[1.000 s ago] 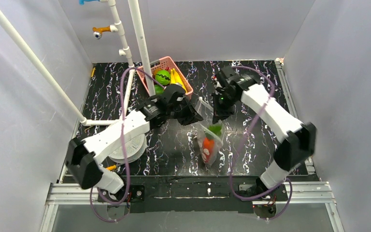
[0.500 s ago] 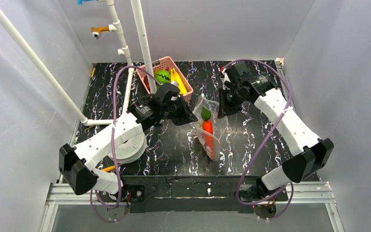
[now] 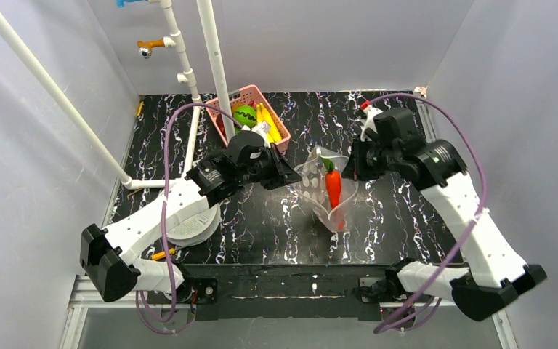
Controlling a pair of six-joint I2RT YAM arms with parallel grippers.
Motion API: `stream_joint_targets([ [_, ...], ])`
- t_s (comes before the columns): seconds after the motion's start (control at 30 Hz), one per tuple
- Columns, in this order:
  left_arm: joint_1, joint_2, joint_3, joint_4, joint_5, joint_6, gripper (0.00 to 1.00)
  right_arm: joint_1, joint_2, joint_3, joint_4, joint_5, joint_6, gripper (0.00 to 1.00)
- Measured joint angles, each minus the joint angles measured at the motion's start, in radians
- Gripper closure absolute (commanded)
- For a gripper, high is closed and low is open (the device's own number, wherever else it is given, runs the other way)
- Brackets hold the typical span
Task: Place the food in the zip-top bag and seal the zipper
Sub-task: Adjust the zipper food storage bag at the center of the board.
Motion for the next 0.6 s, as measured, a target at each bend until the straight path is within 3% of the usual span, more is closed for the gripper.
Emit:
stream_joint_targets([
  [0.17,-0.018,0.0,-0.023,0.029,-0.003,0.015,1.0,0.001,-0.08,-0.095,0.087,-0.007,0.002,0.99],
  [0.37,-0.033,0.104,0.018,0.013,0.048,0.035,1.0,0.02,0.055,-0.192,0.145,0.0,0.031,0.99],
  [0.5,-0.099,0.103,0.044,0.025,0.039,0.061,1.0,0.057,0.051,-0.204,0.149,-0.003,0.041,0.99],
  [0.6,-0.121,0.099,0.09,0.027,0.02,0.08,1.0,0.068,0.037,-0.144,0.127,0.015,0.043,0.76],
])
